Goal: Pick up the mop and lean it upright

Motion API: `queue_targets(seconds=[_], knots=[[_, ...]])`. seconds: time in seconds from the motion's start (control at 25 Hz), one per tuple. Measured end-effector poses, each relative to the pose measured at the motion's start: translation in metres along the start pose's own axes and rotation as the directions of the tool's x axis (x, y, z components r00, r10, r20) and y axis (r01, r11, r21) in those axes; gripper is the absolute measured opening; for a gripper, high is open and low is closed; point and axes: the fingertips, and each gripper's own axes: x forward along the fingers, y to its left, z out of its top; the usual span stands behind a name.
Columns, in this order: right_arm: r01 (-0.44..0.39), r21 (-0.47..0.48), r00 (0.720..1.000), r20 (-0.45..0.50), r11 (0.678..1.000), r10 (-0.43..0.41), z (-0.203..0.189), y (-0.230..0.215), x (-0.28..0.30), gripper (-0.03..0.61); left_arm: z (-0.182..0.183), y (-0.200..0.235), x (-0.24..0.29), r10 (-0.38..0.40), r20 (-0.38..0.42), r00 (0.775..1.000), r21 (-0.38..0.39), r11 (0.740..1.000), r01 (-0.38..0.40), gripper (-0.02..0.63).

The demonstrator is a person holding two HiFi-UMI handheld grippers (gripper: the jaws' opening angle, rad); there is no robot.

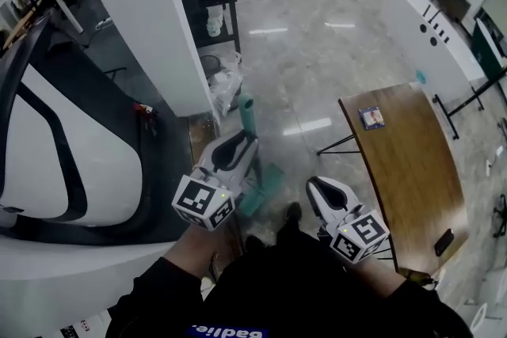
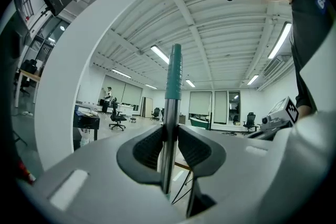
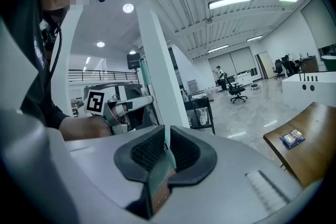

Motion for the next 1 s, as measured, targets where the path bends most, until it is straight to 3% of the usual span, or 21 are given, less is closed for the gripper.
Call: queue_targets(seconds=[0.24, 0.6, 0.84, 1.0], knots=[[-0.059, 0.024, 0.998, -0.008, 0.998, 0.059, 0.002, -0.023, 0.057, 0.038, -0.020, 0.051, 0.020, 0.045, -0.036, 0.998, -0.009, 0.999, -0.046, 0.109], [-0.241, -0.012, 0.970, -0.007, 0.970, 0.241, 0.051, -0.084, 0.157, 0.037, -0.027, 0.112, 0.057, 0.172, -0.077, 0.982, -0.004, 0.985, -0.173, 0.109], [-0.224, 0.059, 0.973, -0.044, 0.973, 0.226, 0.066, -0.162, 0.199, 0.037, -0.041, 0.160, 0.109, 0.257, -0.111, 0.960, 0.010, 0.966, -0.258, 0.109], [-0.214, 0.081, 0.971, -0.087, 0.973, 0.221, 0.059, -0.188, 0.216, 0.037, -0.054, 0.196, 0.136, 0.275, -0.142, 0.951, 0.006, 0.961, -0.277, 0.109]])
